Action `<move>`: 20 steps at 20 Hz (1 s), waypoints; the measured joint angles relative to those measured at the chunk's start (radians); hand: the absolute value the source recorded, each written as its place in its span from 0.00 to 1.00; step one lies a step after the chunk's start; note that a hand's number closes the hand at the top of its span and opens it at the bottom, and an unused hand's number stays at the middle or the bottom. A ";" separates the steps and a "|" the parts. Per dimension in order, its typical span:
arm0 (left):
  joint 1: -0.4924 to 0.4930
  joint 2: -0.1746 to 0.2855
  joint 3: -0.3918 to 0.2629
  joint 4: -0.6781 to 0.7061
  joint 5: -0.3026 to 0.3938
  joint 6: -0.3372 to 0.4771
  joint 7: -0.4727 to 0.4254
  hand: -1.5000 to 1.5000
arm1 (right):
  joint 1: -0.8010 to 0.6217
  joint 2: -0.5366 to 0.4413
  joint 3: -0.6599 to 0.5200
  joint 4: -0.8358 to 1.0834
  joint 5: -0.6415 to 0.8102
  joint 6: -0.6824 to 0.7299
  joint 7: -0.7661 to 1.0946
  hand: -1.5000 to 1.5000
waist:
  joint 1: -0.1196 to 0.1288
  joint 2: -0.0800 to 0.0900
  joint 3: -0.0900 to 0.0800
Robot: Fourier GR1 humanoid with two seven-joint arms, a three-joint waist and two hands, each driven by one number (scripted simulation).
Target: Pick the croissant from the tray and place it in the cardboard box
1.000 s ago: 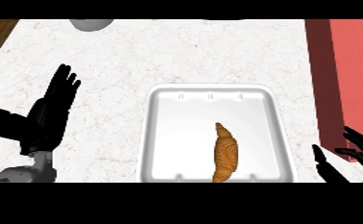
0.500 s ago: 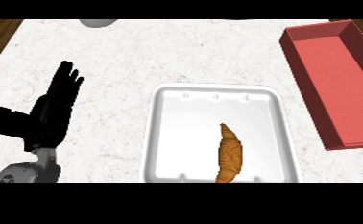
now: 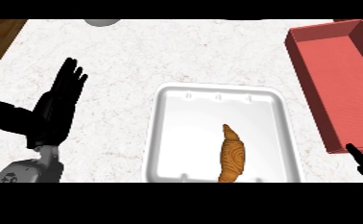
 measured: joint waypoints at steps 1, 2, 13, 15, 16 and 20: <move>-0.014 -0.001 0.000 -0.001 -0.004 0.004 0.012 0.50 | -0.041 0.003 0.019 -0.003 0.000 0.009 0.044 0.00 | 0.001 0.000 0.000; -0.015 -0.009 -0.001 0.012 -0.007 0.003 0.001 0.50 | -0.089 0.012 0.044 -0.002 0.000 0.014 0.089 0.00 | 0.002 0.000 0.001; -0.007 -0.037 0.018 0.030 -0.032 -0.018 -0.014 0.50 | -0.453 0.176 0.266 0.065 0.136 0.090 0.409 0.00 | -0.004 -0.003 0.002; 0.008 -0.031 0.029 0.004 -0.027 -0.029 0.003 0.50 | -0.488 0.226 0.291 0.087 0.169 0.099 0.420 0.00 | -0.004 -0.004 0.003; 0.009 -0.038 0.026 0.003 -0.035 -0.025 0.005 0.50 | -0.506 0.251 0.305 0.100 0.187 0.105 0.427 0.00 | -0.005 -0.004 0.003; 0.016 -0.045 0.036 -0.010 -0.045 -0.026 0.007 0.50 | -0.525 0.329 0.364 0.150 0.276 0.118 0.439 0.00 | -0.007 -0.004 0.003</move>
